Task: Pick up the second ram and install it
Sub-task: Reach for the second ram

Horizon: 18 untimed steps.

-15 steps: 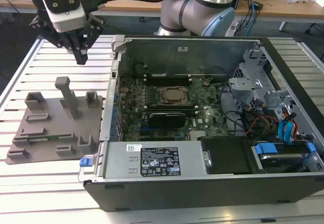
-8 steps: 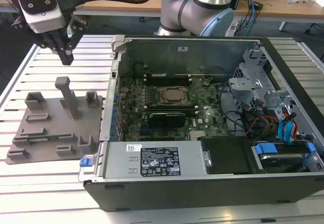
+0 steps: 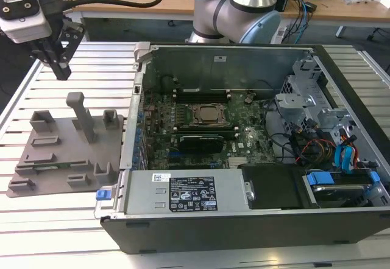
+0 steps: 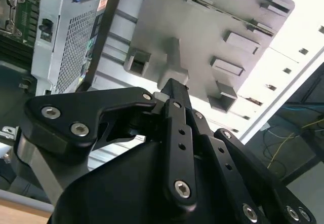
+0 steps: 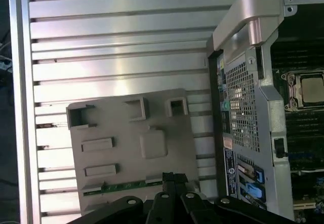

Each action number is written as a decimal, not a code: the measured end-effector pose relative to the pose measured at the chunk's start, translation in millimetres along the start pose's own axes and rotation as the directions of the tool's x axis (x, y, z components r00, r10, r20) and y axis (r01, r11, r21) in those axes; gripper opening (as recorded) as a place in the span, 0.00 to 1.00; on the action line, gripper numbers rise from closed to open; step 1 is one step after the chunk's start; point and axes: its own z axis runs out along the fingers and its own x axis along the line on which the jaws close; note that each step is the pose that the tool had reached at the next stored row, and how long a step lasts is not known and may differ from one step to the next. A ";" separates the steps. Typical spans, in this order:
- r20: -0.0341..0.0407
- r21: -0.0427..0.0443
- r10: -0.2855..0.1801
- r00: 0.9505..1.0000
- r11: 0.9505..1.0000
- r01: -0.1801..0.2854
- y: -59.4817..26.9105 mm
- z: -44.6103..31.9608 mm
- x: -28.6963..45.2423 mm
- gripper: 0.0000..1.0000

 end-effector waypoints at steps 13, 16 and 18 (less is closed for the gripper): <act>0.000 0.000 0.000 1.000 1.000 0.000 -24.0 5.2 27.6 0.10; 0.000 0.000 0.000 1.000 1.000 0.000 -29.4 9.6 30.6 0.10; 0.000 0.000 0.000 1.000 1.000 0.000 -32.1 12.3 31.4 0.10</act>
